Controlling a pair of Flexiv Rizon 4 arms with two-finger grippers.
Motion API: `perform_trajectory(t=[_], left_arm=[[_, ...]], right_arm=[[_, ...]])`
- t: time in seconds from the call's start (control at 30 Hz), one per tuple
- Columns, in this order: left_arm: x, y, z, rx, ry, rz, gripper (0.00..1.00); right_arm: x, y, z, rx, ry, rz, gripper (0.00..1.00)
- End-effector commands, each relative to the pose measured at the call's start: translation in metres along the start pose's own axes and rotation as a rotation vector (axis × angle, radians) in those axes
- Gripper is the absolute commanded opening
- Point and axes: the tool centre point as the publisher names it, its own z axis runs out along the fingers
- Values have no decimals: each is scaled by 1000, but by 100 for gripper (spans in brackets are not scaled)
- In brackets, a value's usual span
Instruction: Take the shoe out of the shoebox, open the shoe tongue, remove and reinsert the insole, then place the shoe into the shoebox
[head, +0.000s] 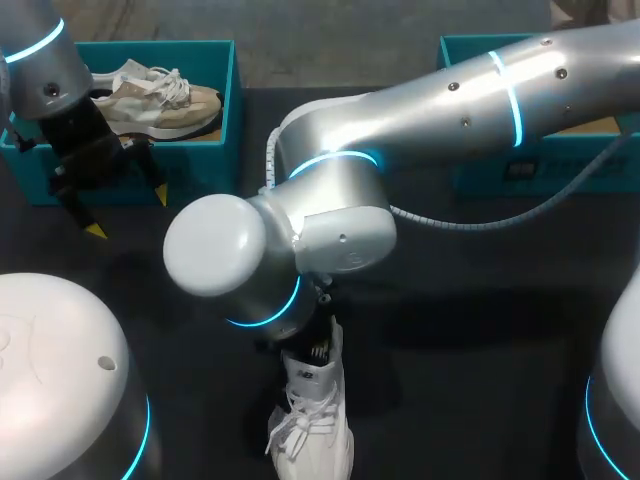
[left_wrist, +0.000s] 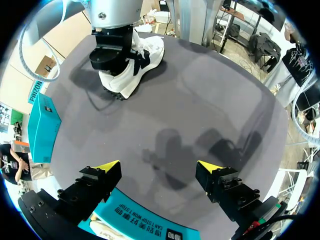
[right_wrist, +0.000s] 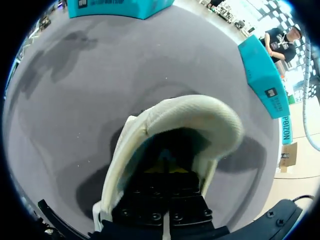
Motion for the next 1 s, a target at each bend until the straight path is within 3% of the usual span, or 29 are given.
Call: perform_trajectory(t=[0.03, 0.23, 0.6, 0.83, 1.0], left_arm=[[0, 0, 0, -2, 2, 0, 100], [0, 0, 0, -2, 2, 0, 100], [0, 0, 0, -2, 2, 0, 100], [0, 0, 0, -2, 2, 0, 100], [0, 0, 0, -2, 2, 0, 100]], right_arm=[[-2, -6, -12, -38, -36, 263, 0], [-4, -1, -9, -41, -38, 283, 0], [-4, 7, 25, -5, -48, 344, 0], [6, 7, 24, -5, 45, 324, 0], [15, 7, 12, -40, 168, 298, 0]])
